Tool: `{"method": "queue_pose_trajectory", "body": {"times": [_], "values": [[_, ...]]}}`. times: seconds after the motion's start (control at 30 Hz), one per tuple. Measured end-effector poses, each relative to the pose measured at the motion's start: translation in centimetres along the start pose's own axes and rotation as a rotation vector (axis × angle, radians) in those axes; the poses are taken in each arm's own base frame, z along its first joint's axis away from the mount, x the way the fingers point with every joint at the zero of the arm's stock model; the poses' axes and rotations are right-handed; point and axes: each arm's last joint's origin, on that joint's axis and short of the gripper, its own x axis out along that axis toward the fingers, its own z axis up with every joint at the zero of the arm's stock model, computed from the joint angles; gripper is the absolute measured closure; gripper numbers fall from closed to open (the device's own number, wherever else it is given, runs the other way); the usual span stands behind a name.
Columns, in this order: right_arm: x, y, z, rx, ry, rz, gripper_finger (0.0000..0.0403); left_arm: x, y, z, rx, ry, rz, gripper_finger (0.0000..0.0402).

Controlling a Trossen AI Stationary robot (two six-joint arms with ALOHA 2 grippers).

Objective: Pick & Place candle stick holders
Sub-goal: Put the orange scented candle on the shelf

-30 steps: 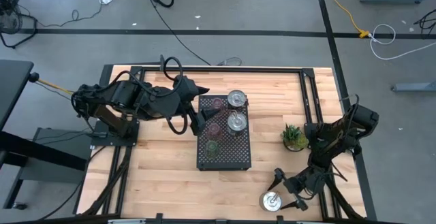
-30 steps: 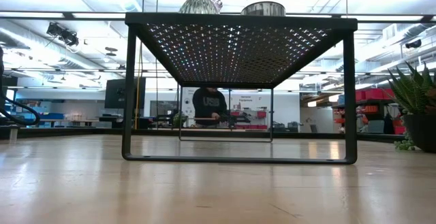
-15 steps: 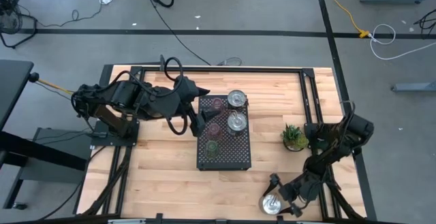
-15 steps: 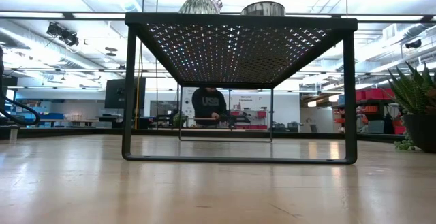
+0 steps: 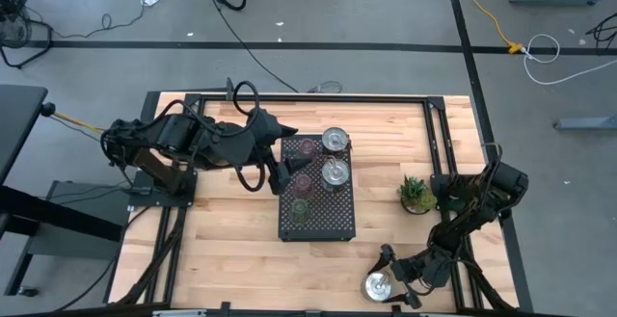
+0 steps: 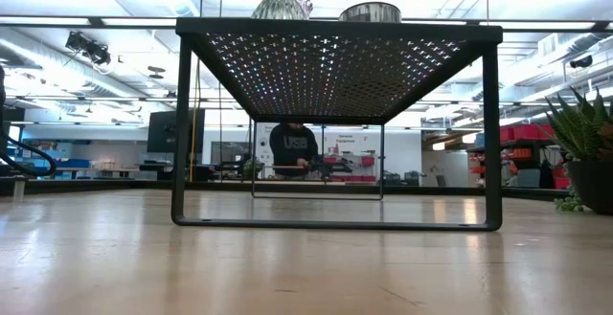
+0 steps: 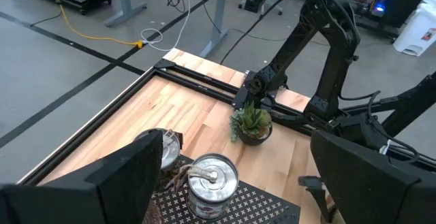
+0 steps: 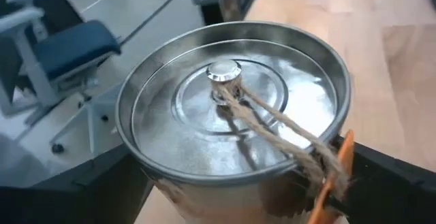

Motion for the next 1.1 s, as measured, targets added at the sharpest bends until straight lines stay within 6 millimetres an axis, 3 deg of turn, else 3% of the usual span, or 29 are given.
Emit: {"method": "queue_pose_trajectory", "body": {"times": [0.2, 0.4, 0.83, 1.1], "values": [[0.2, -0.5, 0.0, 0.041, 0.009, -0.035, 0.0012, 0.0, 0.0, 0.0, 0.003, 0.003, 0.000, 0.0028], [0.2, -0.6, 0.0, 0.028, 0.022, -0.030, 0.0068, 0.0, 0.0, 0.0, 0.003, 0.004, -0.003, 0.0028], [0.1, -0.4, 0.3, 0.034, 0.015, 0.015, 0.0069, 0.0, 0.0, 0.0, 0.000, 0.004, -0.003, 0.0028], [-0.7, 0.0, 2.0, 0.035, -0.031, 0.060, 0.0069, 0.0, 0.0, 0.0, 0.001, 0.005, -0.002, 0.0028]]}}
